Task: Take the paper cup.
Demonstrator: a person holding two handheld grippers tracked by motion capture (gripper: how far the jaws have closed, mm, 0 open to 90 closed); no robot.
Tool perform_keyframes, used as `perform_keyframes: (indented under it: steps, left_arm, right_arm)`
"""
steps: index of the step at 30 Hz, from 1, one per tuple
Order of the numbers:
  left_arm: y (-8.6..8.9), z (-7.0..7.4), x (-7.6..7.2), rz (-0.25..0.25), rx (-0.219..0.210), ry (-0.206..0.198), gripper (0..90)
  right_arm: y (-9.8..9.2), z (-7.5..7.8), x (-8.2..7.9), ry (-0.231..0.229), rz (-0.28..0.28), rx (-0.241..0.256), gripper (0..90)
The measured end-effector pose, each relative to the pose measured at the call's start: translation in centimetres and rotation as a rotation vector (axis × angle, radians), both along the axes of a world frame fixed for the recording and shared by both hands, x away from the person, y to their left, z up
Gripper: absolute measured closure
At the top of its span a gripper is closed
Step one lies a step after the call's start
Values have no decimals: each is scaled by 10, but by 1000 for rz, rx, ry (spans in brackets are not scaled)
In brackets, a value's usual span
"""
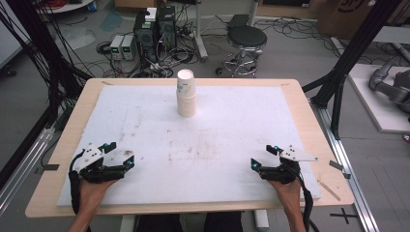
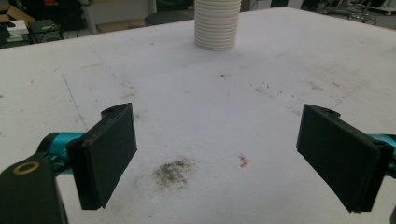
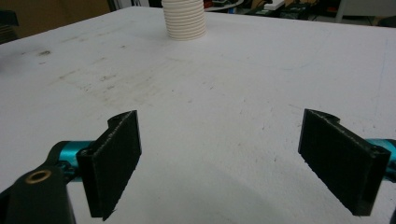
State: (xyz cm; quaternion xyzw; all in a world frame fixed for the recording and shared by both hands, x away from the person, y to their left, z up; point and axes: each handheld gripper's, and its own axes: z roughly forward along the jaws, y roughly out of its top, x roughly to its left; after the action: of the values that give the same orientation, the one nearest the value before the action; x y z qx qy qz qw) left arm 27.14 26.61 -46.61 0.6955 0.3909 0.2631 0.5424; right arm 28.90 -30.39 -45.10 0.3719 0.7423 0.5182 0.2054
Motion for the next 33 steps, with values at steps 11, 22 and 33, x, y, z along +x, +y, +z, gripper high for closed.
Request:
perform_keyframes:
  steps: [11, 22, 33]
  left_arm:
    - [2, 2, 6, -47, -45, 33, 112]
    - [5, 53, 37, -151, -47, -27, 83]
    - [1, 114, 85, -267, -41, -52, 84]
  right_arm:
    - [2, 0, 0, 5, 4, -11, 131]
    - [3, 0, 1, 11, 4, -23, 132]
    - [3, 0, 3, 27, 8, -29, 131]
